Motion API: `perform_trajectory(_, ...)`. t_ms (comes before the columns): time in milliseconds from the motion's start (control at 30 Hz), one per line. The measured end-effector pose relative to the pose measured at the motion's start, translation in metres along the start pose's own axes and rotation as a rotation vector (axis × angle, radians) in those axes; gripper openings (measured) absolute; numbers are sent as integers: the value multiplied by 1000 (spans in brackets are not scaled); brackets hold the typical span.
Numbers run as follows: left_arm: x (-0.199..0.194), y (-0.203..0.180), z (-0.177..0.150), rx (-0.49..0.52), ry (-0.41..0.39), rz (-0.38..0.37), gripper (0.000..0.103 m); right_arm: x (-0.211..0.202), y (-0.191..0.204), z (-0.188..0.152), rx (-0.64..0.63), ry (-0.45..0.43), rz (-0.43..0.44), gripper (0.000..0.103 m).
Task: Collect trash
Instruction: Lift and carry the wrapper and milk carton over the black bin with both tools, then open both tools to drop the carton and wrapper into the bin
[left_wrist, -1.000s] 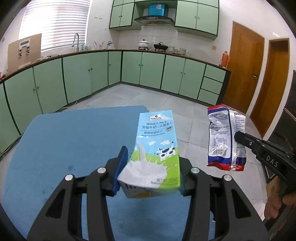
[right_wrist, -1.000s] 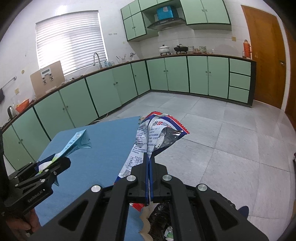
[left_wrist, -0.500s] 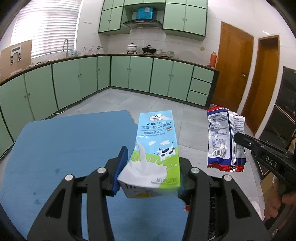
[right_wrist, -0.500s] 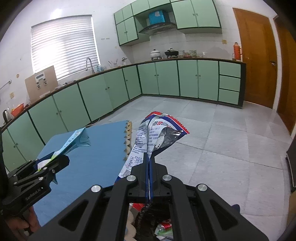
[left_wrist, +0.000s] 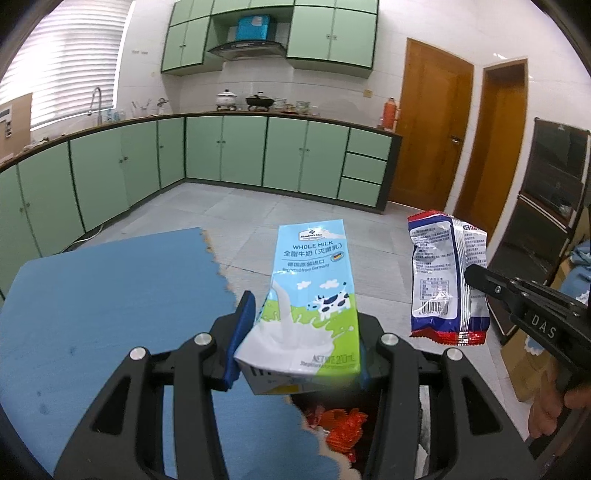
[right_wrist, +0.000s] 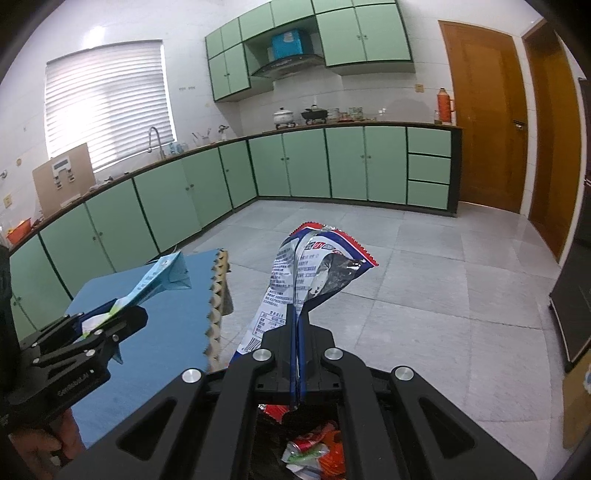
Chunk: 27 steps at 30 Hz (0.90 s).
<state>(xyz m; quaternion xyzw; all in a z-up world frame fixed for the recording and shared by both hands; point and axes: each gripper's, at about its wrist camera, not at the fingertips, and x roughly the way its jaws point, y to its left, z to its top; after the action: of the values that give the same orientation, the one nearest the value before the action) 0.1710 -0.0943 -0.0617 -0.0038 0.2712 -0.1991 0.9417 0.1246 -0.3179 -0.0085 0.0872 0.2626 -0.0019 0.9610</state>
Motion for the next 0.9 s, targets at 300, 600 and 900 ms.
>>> perform_trajectory(300, 19, -36, -7, 31, 23, -63, 44, -12, -32, -9, 43, 5, -56, 1)
perform_trajectory(600, 37, -59, -16, 51, 34, -98, 44, -21, -45, -14, 62, 1, -69, 1)
perform_trajectory(900, 58, -67, -29, 66, 91, -107, 44, -8, -55, -29, 85, 48, -74, 1)
